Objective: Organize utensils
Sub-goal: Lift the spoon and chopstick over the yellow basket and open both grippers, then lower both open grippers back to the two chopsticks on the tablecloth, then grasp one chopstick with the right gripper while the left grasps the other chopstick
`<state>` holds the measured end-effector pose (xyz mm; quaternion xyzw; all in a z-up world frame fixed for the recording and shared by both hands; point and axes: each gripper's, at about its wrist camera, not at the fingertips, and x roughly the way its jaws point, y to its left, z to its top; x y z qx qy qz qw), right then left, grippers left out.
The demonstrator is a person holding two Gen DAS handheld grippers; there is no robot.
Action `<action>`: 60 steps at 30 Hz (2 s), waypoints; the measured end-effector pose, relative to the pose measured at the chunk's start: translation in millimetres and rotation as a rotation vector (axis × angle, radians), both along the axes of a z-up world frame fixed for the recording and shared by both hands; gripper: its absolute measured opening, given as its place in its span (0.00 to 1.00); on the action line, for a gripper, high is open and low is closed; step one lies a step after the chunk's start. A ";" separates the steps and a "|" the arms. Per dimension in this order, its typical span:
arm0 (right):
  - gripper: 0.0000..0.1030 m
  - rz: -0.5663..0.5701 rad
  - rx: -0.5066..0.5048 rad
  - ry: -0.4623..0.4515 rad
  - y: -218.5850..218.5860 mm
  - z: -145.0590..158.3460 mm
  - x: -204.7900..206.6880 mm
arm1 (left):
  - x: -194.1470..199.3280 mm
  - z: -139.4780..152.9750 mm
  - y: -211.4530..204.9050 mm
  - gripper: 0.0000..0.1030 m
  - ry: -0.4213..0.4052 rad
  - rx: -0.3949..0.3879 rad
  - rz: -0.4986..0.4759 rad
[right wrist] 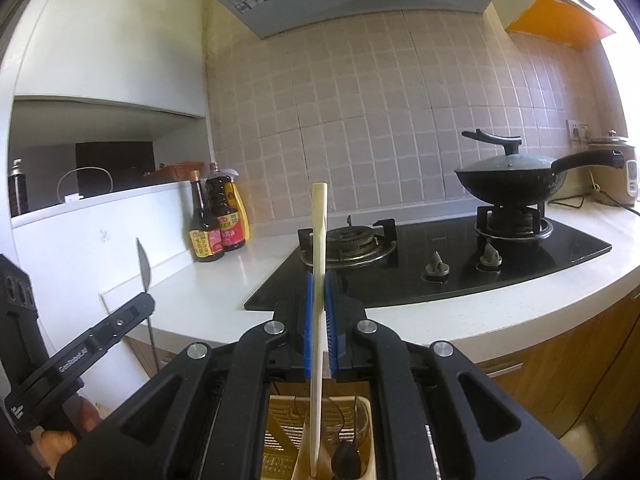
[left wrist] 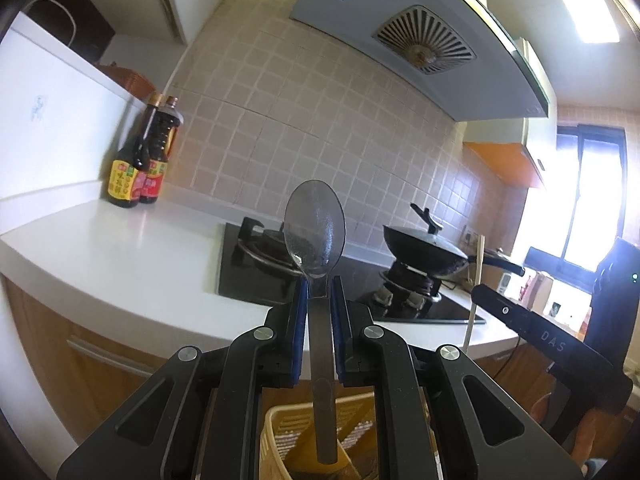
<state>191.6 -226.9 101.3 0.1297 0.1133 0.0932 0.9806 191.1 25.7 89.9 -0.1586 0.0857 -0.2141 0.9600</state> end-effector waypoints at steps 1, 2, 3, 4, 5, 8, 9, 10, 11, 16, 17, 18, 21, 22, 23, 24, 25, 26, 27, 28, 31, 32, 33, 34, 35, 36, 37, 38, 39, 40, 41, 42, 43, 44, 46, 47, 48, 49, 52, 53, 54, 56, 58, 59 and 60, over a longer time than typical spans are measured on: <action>0.04 0.001 0.001 -0.006 0.8 -1.4 -3.1 | -0.7 -1.4 -0.5 0.10 -0.007 0.008 -0.001; 0.04 0.007 0.000 -0.003 1.7 -3.3 -5.8 | -1.2 -2.8 -1.4 0.10 -0.010 0.012 -0.006; 0.05 0.017 -0.001 0.005 2.5 -6.8 -9.1 | -1.9 -4.9 -1.7 0.10 -0.011 0.018 -0.014; 0.05 0.018 -0.003 0.009 3.1 -8.7 -12.1 | -2.5 -6.8 -1.9 0.10 -0.010 0.023 -0.019; 0.05 0.019 -0.012 0.015 3.8 -11.3 -16.0 | -4.0 -9.1 -1.7 0.10 -0.006 0.030 -0.026; 0.05 0.030 -0.027 0.030 4.2 -16.0 -29.3 | -9.5 -12.6 0.3 0.18 0.011 0.038 -0.033; 0.06 0.033 -0.030 0.033 3.9 -16.5 -34.5 | -11.7 -13.3 1.4 0.22 0.012 0.039 -0.033; 0.09 0.036 -0.031 0.035 3.6 -16.4 -38.1 | -14.5 -13.6 3.3 0.26 0.014 0.038 -0.033; 0.12 0.049 -0.033 0.045 3.5 -16.3 -41.9 | -16.6 -13.8 4.7 0.29 0.017 0.038 -0.034; 0.26 0.098 -0.026 0.095 -0.6 -13.6 -63.6 | -35.0 -8.4 15.5 0.46 0.039 0.048 -0.044; 0.35 0.110 -0.017 0.107 -2.7 -12.7 -70.5 | -39.3 -7.2 17.3 0.47 0.041 0.048 -0.047; 0.41 0.115 -0.013 0.118 -4.7 -11.8 -78.0 | -46.1 -4.7 20.7 0.49 0.047 0.047 -0.055; 0.46 0.129 -0.021 0.166 -8.6 -8.9 -95.6 | -67.5 1.9 27.3 0.56 0.069 0.049 -0.076; 0.46 0.139 -0.022 0.187 -9.4 -9.0 -99.2 | -77.0 5.3 28.5 0.56 0.098 0.051 -0.092; 0.46 0.147 -0.028 0.223 -9.8 -9.6 -102.2 | -83.0 7.3 28.7 0.56 0.121 0.047 -0.106; 0.46 0.150 -0.040 0.266 -9.5 -10.5 -103.6 | -90.9 10.0 28.3 0.57 0.148 0.042 -0.128; 0.46 0.158 -0.055 0.329 -9.2 -13.8 -105.2 | -97.8 12.5 26.2 0.60 0.181 0.048 -0.147; 0.46 0.165 -0.071 0.393 -8.5 -18.2 -106.3 | -101.4 13.4 22.9 0.61 0.208 0.063 -0.158; 0.46 0.168 -0.085 0.438 -7.4 -21.8 -106.7 | -106.2 13.2 16.2 0.61 0.255 0.095 -0.175; 0.46 0.181 -0.105 0.505 -5.6 -28.6 -108.1 | -108.2 11.0 12.3 0.61 0.281 0.112 -0.183; 0.46 0.253 -0.149 0.705 3.6 -55.1 -112.2 | -108.0 -6.1 -5.3 0.61 0.413 0.176 -0.216; 0.46 0.273 -0.154 0.762 6.6 -65.0 -114.4 | -106.3 -14.7 -11.7 0.61 0.452 0.203 -0.220; 0.46 0.287 -0.152 0.793 8.6 -71.3 -115.5 | -104.4 -22.3 -16.8 0.61 0.483 0.225 -0.224; 0.46 0.323 -0.141 0.852 12.6 -83.5 -118.6 | -101.5 -31.0 -21.2 0.60 0.521 0.246 -0.230; 0.46 0.339 -0.137 0.885 15.0 -90.8 -121.0 | -99.3 -41.2 -25.5 0.60 0.564 0.260 -0.238; 0.46 0.349 -0.139 0.914 17.5 -98.0 -123.5 | -96.2 -53.6 -30.6 0.59 0.614 0.271 -0.255; 0.43 0.363 -0.146 0.948 21.6 -106.7 -126.6 | -93.7 -66.1 -35.9 0.59 0.658 0.283 -0.279; 0.38 0.376 -0.149 0.972 24.7 -112.7 -128.6 | -92.0 -74.4 -39.2 0.59 0.684 0.292 -0.290; 0.36 0.387 -0.147 1.003 27.9 -120.0 -130.8 | -90.6 -85.1 -42.9 0.59 0.713 0.306 -0.295; 0.35 0.391 -0.145 1.022 29.6 -124.8 -131.8 | -89.3 -94.9 -46.3 0.58 0.739 0.322 -0.296; 0.34 0.397 -0.143 1.040 32.1 -129.6 -133.0 | -87.6 -102.2 -48.5 0.56 0.760 0.334 -0.300; 0.33 0.400 -0.144 1.055 34.0 -134.2 -134.2 | -85.6 -111.6 -51.3 0.52 0.789 0.348 -0.307; 0.30 0.403 -0.151 1.068 37.2 -138.9 -135.6 | -84.0 -117.9 -53.4 0.48 0.810 0.357 -0.316; 0.28 0.410 -0.157 1.079 40.7 -142.9 -136.8 | -82.6 -124.7 -55.8 0.46 0.833 0.368 -0.325; 0.25 0.416 -0.165 1.099 47.1 -149.2 -138.4 | -79.9 -132.6 -60.2 0.44 0.857 0.391 -0.330; 0.23 0.414 -0.174 1.109 50.2 -152.5 -138.6 | -79.9 -136.0 -62.3 0.44 0.864 0.404 -0.326; 0.22 0.412 -0.182 1.114 53.2 -155.1 -138.4 | -80.1 -139.9 -64.2 0.44 0.874 0.414 -0.326; 0.19 0.406 -0.198 1.118 57.6 -158.1 -138.3 | -80.2 -142.9 -66.1 0.43 0.883 0.421 -0.332; 0.13 0.394 -0.268 1.101 71.8 -158.8 -144.1 | -79.5 -150.0 -73.5 0.42 0.896 0.451 -0.335; 0.07 0.384 -0.303 1.090 76.8 -159.6 -146.4 | -79.3 -149.3 -79.8 0.42 0.895 0.465 -0.332; 0.06 0.378 -0.331 1.077 79.6 -159.8 -148.8 | -81.0 -149.6 -82.5 0.42 0.882 0.488 -0.325; 0.05 0.384 -0.353 1.061 83.8 -159.6 -154.7 | -81.5 -149.6 -87.4 0.42 0.876 0.512 -0.318; 0.04 0.383 -0.341 1.059 83.0 -160.7 -158.9 | -82.6 -150.5 -91.5 0.42 0.868 0.542 -0.310; 0.04 0.383 -0.322 1.062 81.2 -161.5 -160.9 | -83.4 -149.6 -94.2 0.42 0.865 0.560 -0.308; 0.04 0.373 -0.311 1.062 78.6 -161.5 -163.0 | -84.2 -149.5 -98.0 0.42 0.863 0.573 -0.306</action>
